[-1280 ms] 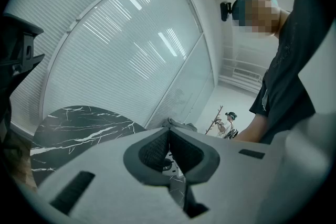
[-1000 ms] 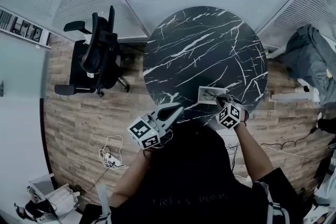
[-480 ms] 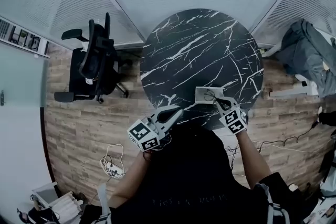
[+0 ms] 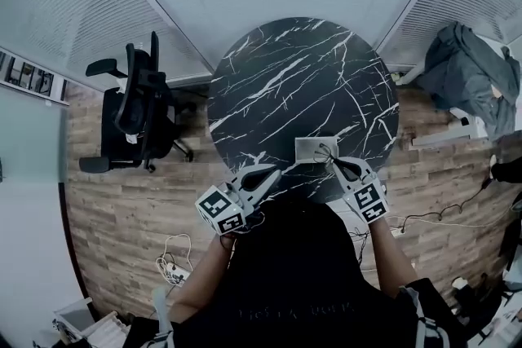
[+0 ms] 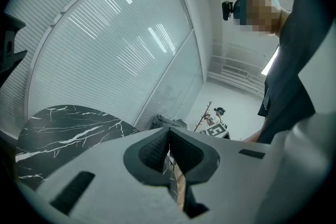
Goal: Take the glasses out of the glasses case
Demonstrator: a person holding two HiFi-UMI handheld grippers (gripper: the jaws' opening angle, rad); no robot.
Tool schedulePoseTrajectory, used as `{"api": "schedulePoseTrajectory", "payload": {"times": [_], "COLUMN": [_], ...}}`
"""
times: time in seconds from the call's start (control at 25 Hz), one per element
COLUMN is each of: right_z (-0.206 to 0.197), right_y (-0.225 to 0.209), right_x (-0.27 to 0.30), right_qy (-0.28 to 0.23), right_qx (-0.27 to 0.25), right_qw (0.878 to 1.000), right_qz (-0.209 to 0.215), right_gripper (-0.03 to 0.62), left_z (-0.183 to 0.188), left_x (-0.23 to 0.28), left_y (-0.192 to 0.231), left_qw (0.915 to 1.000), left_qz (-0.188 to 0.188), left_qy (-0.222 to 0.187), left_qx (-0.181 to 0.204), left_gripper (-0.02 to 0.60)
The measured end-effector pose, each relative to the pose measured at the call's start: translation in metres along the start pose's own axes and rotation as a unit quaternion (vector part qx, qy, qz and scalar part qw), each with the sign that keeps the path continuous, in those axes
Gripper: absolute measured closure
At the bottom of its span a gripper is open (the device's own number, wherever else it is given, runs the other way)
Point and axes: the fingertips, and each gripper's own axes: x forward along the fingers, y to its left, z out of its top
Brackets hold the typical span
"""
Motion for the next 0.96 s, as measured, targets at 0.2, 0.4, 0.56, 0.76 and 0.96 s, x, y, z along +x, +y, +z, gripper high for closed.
{"api": "schedulePoseTrajectory", "payload": {"times": [0.2, 0.4, 0.56, 0.76, 0.96], "right_z": [0.011, 0.024, 0.033, 0.040, 0.036], "right_y": [0.006, 0.004, -0.002, -0.006, -0.005], "right_x": [-0.011, -0.024, -0.038, -0.052, -0.057], "right_qy": [-0.015, -0.041, -0.068, -0.104, -0.100], "right_qx": [-0.003, 0.014, 0.031, 0.045, 0.046], "right_qw": [1.000, 0.999, 0.997, 0.994, 0.994], "right_qz": [0.003, 0.002, 0.003, 0.011, 0.007], "right_gripper": [0.562, 0.562, 0.561, 0.561, 0.561], "left_z": [0.003, 0.003, 0.003, 0.003, 0.002], "left_x": [0.005, 0.008, 0.009, 0.010, 0.010], "left_y": [0.002, 0.004, 0.006, 0.004, 0.000], "left_qw": [1.0000, 1.0000, 1.0000, 1.0000, 1.0000], "left_qz": [-0.002, 0.000, 0.004, 0.007, 0.003], "left_qy": [-0.001, -0.001, -0.002, -0.002, 0.000], "left_qx": [-0.002, -0.005, -0.002, -0.005, -0.002], "left_gripper": [0.561, 0.561, 0.561, 0.561, 0.561]}}
